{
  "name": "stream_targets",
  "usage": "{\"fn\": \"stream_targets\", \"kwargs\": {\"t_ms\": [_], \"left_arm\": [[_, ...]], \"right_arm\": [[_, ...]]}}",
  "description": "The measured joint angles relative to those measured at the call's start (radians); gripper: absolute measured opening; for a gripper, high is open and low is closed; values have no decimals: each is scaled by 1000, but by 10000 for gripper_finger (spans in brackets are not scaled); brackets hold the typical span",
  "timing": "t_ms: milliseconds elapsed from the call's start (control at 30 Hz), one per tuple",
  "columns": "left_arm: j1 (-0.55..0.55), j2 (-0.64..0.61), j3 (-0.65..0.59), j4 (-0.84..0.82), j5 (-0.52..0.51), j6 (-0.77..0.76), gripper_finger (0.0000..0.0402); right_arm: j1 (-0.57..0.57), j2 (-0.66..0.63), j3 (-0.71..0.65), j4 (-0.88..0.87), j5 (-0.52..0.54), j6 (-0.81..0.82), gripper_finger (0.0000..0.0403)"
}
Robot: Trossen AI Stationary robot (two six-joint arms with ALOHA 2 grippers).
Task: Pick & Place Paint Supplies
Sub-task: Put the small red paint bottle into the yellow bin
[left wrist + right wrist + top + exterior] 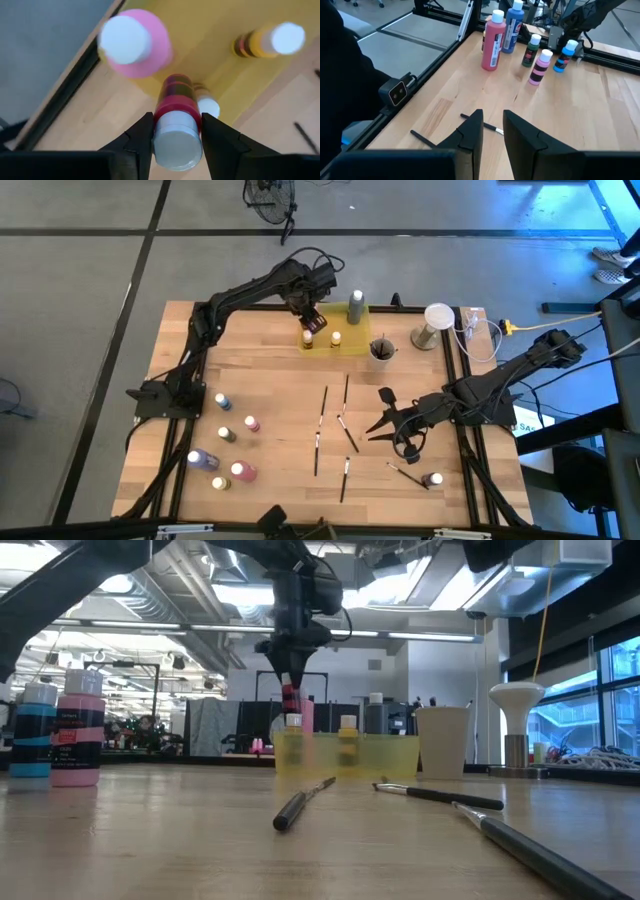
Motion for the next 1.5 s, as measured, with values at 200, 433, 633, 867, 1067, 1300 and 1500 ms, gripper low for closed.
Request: {"fn": "stream_targets", "kwargs": {"t_ms": [200, 433, 633, 867, 1067, 1300, 1500], "left_arm": [[18, 0, 0, 6, 63, -152, 133], [21, 47, 0, 16, 115, -269, 133], [24, 102, 0, 20, 150, -308, 133], [25, 123, -1, 17, 104, -335, 134], [25, 124, -1, 13, 72, -343, 134], [16, 141, 0, 10, 68, -337, 134], [16, 167, 0, 6, 75, -326, 134]], "right_arm": [[0, 0, 0, 6, 0, -5, 78], [0, 0, 0, 5, -2, 3, 78], [0, 0, 0, 6, -5, 5, 78], [1, 0, 0, 5, -18, 55, 78], [1, 0, 0, 5, -48, 56, 78], [1, 0, 0, 5, -48, 56, 78], [1, 4, 0, 1, -48, 55, 78]]}}
